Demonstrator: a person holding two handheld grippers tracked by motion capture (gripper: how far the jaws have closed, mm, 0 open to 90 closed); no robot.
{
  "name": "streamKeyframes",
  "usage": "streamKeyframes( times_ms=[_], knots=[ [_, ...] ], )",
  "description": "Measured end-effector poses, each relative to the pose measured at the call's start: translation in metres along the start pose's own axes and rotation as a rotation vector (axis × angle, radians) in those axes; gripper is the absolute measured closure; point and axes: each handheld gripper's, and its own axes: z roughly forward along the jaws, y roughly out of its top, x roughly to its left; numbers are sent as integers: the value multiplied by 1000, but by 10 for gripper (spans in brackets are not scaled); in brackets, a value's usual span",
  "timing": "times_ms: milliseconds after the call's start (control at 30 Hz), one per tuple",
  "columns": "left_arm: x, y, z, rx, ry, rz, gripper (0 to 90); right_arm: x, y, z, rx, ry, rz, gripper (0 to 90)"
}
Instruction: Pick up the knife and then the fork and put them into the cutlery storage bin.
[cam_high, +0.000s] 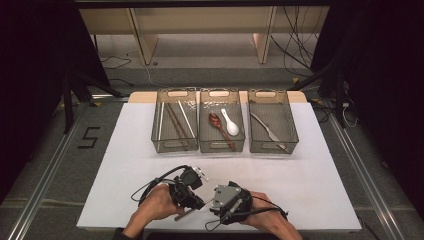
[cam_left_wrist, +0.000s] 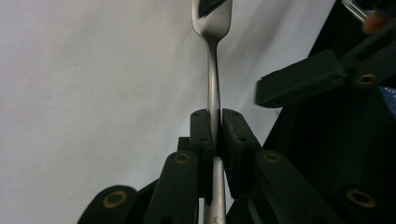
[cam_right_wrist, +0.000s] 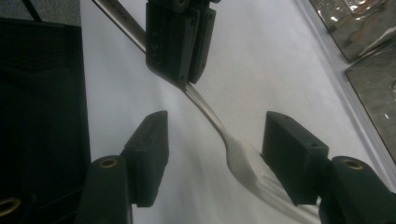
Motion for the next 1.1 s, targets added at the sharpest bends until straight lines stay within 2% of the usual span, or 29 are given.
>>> streamKeyframes(
  times_ms=[67, 267, 333, 400, 533, 567, 700, 767, 1100],
  knots=[
    [-2, 1, 0, 4, -5, 11, 829, 0, 1, 3, 7, 4, -11, 439],
    [-6, 3, 1, 15, -31, 32, 829, -1, 3, 6, 28, 62, -41, 525],
    [-7, 3, 2, 9, -33, 22, 829, -1, 3, 8, 33, 59, -57, 560],
    [-7, 4, 2, 9, -35, 23, 829, 0, 2, 9, 37, 81, -65, 594],
    [-8, 4, 2, 11, -54, 25, 829, 1, 1, 10, 49, 79, -92, 639],
    [-8, 4, 2, 11, -54, 26, 829, 2, 2, 10, 52, 74, -86, 652],
    [-9, 4, 4, 18, -60, 31, 829, 2, 1, 10, 54, 91, -104, 726],
    [-8, 4, 4, 23, -66, 39, 828, 3, 1, 10, 54, 81, -121, 749],
    [-8, 3, 2, 5, -103, 33, 824, 6, -1, 9, 64, 122, -212, 843]
  ],
)
